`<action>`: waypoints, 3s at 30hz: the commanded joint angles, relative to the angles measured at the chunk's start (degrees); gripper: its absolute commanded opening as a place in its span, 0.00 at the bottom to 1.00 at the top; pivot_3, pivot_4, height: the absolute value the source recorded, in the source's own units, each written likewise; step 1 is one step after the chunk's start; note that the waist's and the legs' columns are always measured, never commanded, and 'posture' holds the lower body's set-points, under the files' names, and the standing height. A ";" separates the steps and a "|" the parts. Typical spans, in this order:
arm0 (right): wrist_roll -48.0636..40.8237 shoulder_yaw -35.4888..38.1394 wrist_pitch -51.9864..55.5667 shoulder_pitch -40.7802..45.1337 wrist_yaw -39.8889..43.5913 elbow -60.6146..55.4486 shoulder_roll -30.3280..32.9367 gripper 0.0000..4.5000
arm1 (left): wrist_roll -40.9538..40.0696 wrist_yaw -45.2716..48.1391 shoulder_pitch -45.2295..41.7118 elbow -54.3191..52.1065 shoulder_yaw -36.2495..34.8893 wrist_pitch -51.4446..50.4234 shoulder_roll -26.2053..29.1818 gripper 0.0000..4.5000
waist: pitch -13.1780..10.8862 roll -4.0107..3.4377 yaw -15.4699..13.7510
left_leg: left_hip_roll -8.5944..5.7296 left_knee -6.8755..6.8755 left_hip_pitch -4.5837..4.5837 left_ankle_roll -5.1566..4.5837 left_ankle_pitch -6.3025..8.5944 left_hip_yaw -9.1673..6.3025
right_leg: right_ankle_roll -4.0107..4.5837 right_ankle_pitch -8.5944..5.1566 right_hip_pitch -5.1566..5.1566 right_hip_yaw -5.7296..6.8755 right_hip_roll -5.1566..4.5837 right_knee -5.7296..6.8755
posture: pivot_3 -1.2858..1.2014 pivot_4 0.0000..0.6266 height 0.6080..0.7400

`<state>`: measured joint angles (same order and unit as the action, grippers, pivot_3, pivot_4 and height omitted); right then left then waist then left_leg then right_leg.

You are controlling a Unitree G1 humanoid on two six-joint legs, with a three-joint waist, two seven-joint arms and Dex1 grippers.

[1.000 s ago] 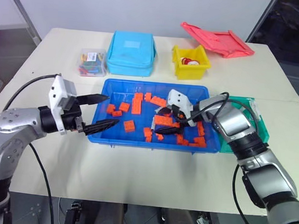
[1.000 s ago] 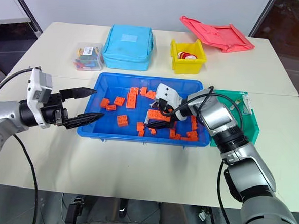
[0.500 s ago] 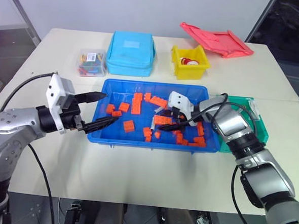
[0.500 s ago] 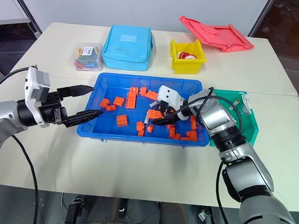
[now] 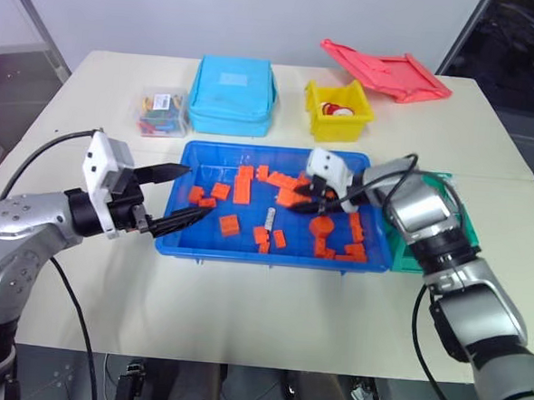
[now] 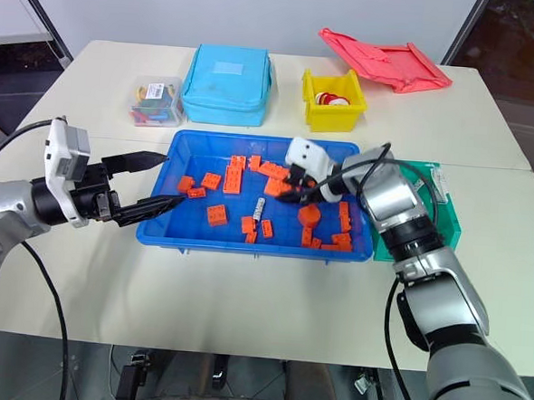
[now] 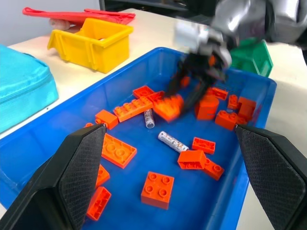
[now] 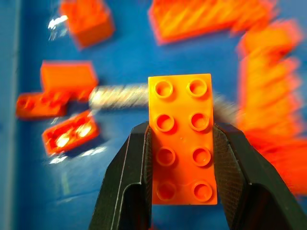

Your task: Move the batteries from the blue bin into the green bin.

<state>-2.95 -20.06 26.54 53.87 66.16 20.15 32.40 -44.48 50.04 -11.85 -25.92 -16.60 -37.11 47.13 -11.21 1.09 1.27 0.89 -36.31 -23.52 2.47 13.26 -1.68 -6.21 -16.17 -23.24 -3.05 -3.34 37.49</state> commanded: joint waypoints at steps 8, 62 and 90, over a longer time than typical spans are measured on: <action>8.32 -1.39 -6.42 -0.08 1.12 5.35 6.66 0.25 | -0.56 0.45 -0.31 -0.91 -0.58 0.88 0.03 1.00 | 0.01 0.01 0.09 | -0.03 0.02 -0.01 0.00 0.00 0.04 | 0.00 0.00 0.01 0.00 -0.04 -0.04 | 0.52 0.24 1.00; 2.17 -4.63 -0.55 -6.92 -4.66 0.25 -10.92 0.99 | -2.72 -1.83 2.40 -3.51 -4.10 -0.19 1.77 1.00 | 0.04 0.05 1.28 | 0.01 0.03 0.11 0.01 -0.01 -0.02 | 0.00 0.00 0.08 -0.01 0.01 0.06 | 0.52 0.24 1.00; -1.16 -2.89 6.26 -8.29 -2.76 -7.22 -8.11 0.99 | -2.87 -2.13 2.38 -3.37 -4.00 -0.03 2.29 1.00 | 0.04 0.05 1.30 | 0.01 0.04 0.11 0.01 -0.01 -0.03 | 0.01 0.00 0.06 0.00 0.02 0.06 | 0.52 0.24 1.00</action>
<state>-4.57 -22.75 33.68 44.89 63.70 12.34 24.88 -46.83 48.18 -9.05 -28.12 -19.22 -37.30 48.85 -11.16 1.15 2.56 0.90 -36.27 -23.41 2.48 13.25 -1.71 -6.20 -16.17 -23.18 -3.06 -3.32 37.55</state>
